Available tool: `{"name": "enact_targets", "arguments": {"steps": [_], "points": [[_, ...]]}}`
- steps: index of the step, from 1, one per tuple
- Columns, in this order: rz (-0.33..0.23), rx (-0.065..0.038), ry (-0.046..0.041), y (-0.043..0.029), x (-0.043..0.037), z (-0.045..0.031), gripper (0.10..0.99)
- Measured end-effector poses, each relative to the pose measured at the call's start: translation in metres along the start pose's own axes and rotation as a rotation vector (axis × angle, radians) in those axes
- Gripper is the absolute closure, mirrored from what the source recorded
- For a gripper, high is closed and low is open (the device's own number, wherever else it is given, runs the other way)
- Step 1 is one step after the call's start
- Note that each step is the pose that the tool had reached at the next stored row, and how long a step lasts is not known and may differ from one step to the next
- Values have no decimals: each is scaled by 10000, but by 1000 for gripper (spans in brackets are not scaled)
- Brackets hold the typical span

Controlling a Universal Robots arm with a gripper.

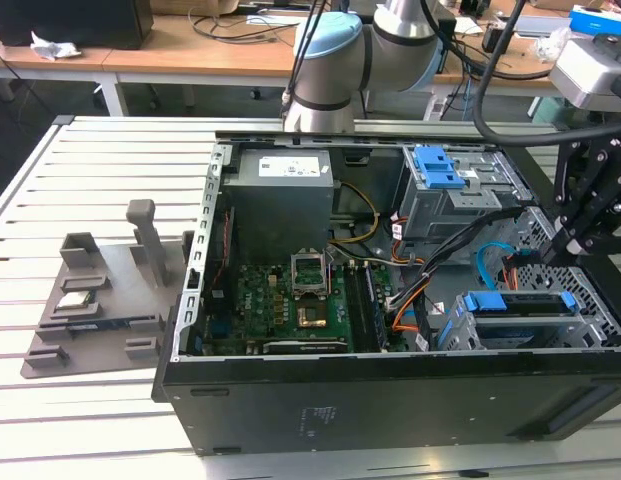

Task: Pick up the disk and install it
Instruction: 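Insert the first disk wire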

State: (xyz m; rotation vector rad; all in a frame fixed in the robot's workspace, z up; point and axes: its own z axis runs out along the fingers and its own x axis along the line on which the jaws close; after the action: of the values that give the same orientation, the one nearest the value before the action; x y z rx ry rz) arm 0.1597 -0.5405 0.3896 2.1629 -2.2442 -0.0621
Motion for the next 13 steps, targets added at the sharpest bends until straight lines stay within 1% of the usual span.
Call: {"name": "enact_targets", "arguments": {"steps": [2, 3, 4, 5, 8, 12, 13], "points": [[-1, 0, 7, -31, -69, 23, 980], [0, 1, 14, -55, -136, 41, 980], [0, 1, 15, -79, -216, 80, 980], [0, 0, 13, -87, -237, 100, 980], [0, 0, 13, -105, -266, 141, 980], [1, 1, 14, -108, -267, 142, 973], [1, 1, 15, -108, -267, 142, 914]]}}
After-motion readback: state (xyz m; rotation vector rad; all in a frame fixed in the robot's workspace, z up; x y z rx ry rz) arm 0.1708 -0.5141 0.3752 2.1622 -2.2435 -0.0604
